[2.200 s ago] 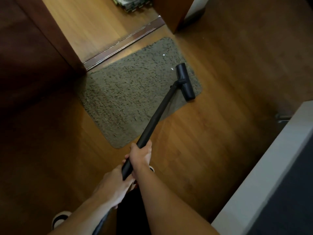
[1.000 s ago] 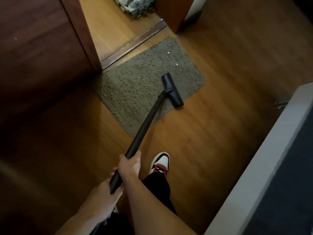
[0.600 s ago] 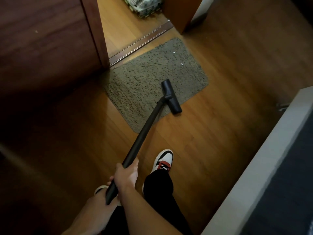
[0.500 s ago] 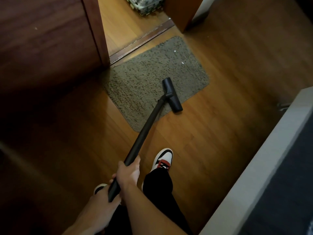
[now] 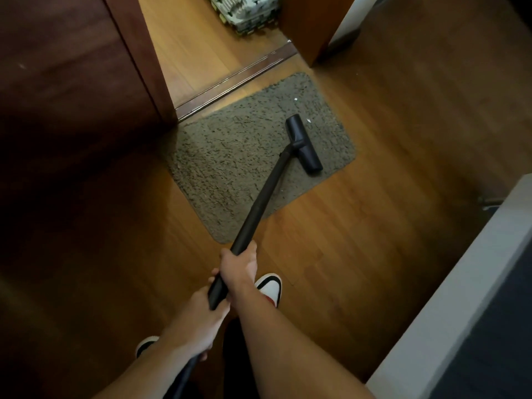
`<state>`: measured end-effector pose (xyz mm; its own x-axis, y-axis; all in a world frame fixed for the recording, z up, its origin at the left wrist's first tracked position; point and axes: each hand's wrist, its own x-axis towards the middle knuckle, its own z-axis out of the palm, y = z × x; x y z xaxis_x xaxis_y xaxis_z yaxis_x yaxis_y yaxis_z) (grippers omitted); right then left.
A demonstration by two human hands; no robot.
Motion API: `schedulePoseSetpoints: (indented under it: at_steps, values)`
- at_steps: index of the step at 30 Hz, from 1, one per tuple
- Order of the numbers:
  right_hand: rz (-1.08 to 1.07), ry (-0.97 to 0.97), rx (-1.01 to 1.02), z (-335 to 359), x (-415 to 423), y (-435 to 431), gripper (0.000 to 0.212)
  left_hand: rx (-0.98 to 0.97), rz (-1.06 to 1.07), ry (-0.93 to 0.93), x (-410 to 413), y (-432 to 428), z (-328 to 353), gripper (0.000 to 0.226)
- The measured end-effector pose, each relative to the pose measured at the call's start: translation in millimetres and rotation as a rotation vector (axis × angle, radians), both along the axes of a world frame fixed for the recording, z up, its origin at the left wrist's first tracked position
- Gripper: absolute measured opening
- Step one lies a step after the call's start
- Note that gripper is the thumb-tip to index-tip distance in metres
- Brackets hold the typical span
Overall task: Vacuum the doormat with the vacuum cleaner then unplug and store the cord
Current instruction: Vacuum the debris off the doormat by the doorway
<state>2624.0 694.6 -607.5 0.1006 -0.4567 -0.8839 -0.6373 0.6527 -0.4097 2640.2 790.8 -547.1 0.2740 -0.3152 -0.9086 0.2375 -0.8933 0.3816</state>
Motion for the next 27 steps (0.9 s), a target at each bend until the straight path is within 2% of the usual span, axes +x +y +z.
schedulePoseSetpoints:
  at_steps: [16,22,27]
  values:
    - [0.026,-0.033,-0.035,-16.3,37.1,-137.7,0.031,-0.014,0.067,0.027,35.6,-126.0,-31.0,0.017]
    - [0.025,-0.030,-0.036,-15.1,50.0,-159.2,0.030,-0.054,0.075,0.006,44.4,-145.7,-30.7,0.019]
    - [0.045,-0.026,-0.045,-13.9,42.7,-143.7,0.031,-0.068,0.087,-0.018,33.4,-130.8,-32.1,0.017]
